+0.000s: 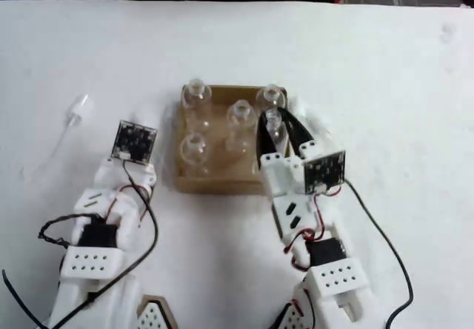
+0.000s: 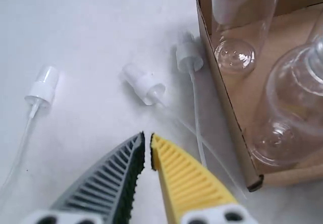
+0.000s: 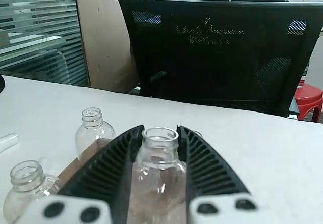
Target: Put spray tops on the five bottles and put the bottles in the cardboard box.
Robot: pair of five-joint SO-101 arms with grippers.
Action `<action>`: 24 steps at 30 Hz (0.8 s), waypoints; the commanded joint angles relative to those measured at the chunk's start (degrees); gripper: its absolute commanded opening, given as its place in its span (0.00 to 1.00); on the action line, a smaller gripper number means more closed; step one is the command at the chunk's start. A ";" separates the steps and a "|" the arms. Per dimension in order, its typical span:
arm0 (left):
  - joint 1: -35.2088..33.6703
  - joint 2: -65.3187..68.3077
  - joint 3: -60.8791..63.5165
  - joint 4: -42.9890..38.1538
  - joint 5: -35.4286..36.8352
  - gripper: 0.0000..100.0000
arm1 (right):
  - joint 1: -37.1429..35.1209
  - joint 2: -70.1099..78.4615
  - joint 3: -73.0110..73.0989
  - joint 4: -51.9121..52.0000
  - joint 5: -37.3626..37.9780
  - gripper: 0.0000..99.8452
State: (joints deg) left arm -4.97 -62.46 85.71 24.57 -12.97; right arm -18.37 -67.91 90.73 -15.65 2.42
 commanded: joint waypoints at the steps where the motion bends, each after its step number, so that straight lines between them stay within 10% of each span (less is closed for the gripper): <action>1: -0.75 0.31 -0.62 -1.58 0.62 0.03 | -0.57 -0.57 -0.09 -1.45 0.44 0.01; 24: -0.57 0.31 -0.62 -1.58 0.62 0.03 | -0.75 -0.48 0.26 -11.03 -0.18 0.01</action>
State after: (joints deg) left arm -4.97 -62.46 85.71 24.57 -12.97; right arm -18.99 -68.35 93.71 -26.46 2.33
